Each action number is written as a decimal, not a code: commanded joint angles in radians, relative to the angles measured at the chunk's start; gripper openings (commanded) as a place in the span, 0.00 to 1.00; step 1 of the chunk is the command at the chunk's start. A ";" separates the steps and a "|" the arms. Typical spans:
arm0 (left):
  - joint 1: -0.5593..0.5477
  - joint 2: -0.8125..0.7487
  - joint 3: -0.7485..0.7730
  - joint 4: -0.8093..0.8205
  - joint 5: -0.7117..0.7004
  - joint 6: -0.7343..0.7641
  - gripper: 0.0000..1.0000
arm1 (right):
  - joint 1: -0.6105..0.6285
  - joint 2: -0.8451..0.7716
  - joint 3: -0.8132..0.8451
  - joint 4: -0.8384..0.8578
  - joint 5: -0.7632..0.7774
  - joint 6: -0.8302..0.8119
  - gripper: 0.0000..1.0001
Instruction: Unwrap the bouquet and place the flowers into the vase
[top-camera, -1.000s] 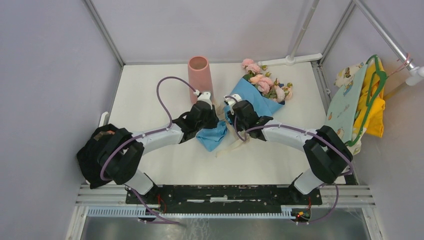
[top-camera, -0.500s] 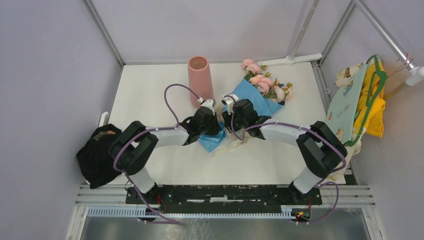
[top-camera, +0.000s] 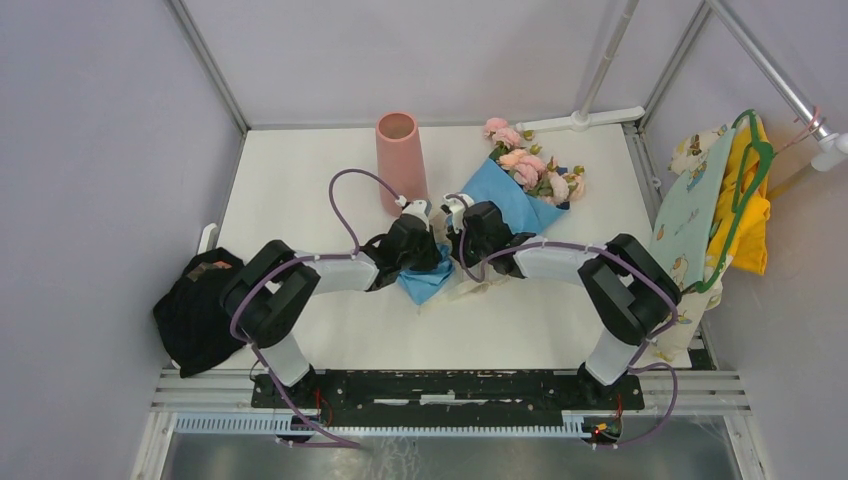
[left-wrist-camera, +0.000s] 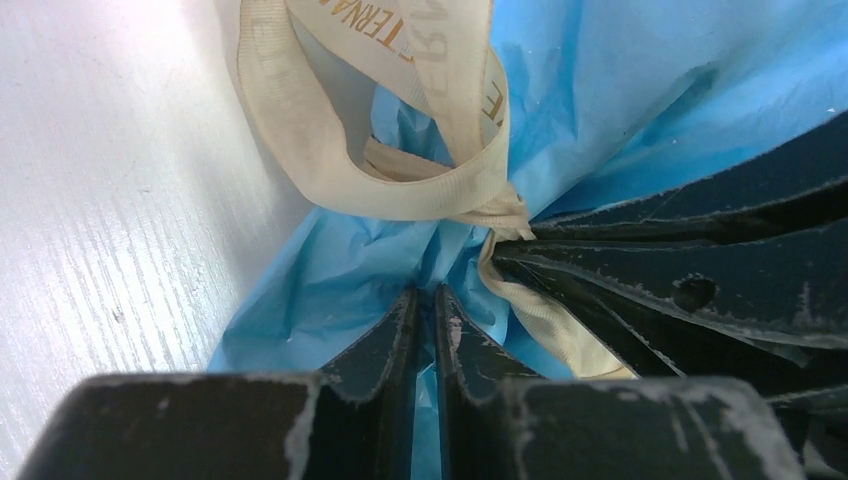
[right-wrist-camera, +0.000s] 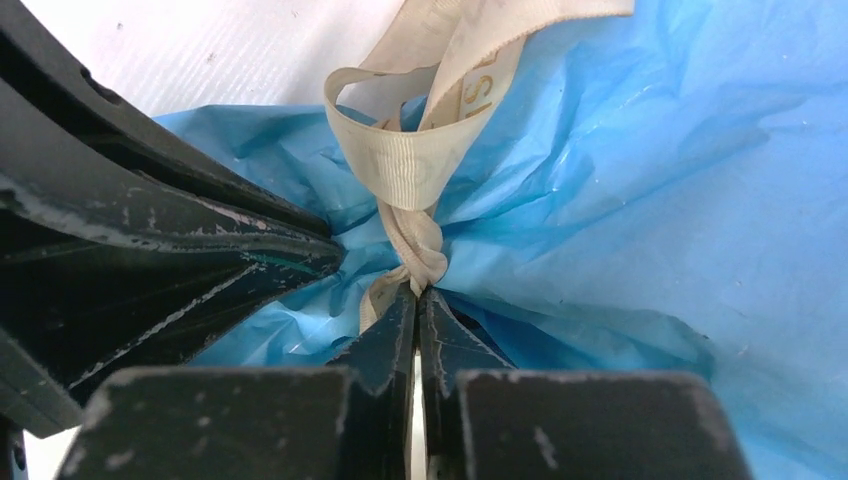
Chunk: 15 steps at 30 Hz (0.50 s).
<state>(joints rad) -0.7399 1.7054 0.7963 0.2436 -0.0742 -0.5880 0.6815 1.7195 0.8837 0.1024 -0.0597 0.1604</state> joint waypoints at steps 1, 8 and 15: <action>-0.001 0.043 -0.021 0.000 -0.006 -0.037 0.17 | -0.001 -0.079 0.026 -0.053 0.046 -0.013 0.02; -0.001 0.089 -0.018 0.027 0.007 -0.042 0.17 | -0.001 -0.257 0.063 -0.168 0.147 -0.049 0.00; -0.001 0.133 -0.009 0.046 0.024 -0.048 0.15 | -0.001 -0.392 0.118 -0.257 0.233 -0.076 0.00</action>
<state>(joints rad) -0.7399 1.7725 0.7967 0.3664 -0.0601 -0.6163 0.6815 1.4113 0.9375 -0.1200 0.0921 0.1112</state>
